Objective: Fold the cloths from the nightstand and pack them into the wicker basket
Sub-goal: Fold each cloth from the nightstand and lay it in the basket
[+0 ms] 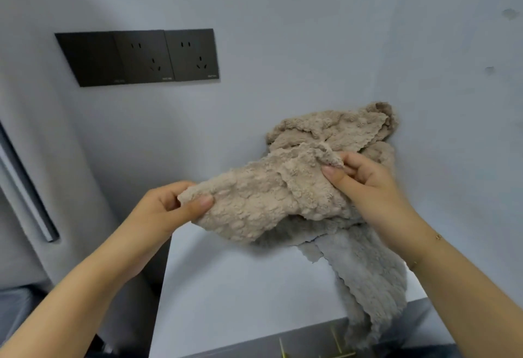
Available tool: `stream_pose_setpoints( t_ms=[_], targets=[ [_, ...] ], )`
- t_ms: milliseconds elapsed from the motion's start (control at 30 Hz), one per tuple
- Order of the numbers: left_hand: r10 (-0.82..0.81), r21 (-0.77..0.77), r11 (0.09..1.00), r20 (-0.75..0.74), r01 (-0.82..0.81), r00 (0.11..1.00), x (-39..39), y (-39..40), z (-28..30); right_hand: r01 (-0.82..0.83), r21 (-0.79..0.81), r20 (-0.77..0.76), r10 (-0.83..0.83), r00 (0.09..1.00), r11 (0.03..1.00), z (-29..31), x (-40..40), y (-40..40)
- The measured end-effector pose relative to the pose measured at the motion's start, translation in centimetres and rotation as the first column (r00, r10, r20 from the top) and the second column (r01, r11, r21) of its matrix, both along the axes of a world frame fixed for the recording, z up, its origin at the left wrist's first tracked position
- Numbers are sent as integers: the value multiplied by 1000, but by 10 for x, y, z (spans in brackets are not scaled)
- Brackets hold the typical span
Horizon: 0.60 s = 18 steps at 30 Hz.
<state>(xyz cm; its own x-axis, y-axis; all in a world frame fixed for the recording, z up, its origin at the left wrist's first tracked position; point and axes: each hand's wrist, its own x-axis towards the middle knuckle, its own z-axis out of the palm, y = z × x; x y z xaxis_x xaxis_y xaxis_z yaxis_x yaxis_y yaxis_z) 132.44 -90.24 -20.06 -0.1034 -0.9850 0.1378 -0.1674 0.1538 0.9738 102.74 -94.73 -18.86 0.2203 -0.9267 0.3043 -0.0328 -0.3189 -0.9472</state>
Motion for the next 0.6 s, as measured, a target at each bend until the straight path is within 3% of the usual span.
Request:
stream_pose_setpoints(
  t_ms=[67,133,233,300,400,500,600],
  targets=[
    [10,-7,1000,-118,-11,993,-1,0,6,137,-28,11,-137,991,990,0,4,-4],
    [65,-1,998,-175,-66,982,-5,-1,11,286,-226,-161,-325,932,931,-2,7,-6],
    [118,23,993,-128,-116,985,-11,-3,6,157,-464,-417,-371,830,872,-11,21,0],
    [144,37,989,-93,-141,985,-14,-3,-2,31,-480,-534,-320,783,877,-22,33,5],
    [190,58,980,-16,-189,982,-14,-4,-20,-100,-455,-745,-317,587,885,-39,50,7],
    [221,93,971,17,-221,975,-11,-3,-42,-120,-413,-849,-333,411,903,-55,62,5],
    [217,117,968,35,-220,975,-8,-2,-57,-86,-403,-864,-348,365,911,-65,70,2]
  ],
)
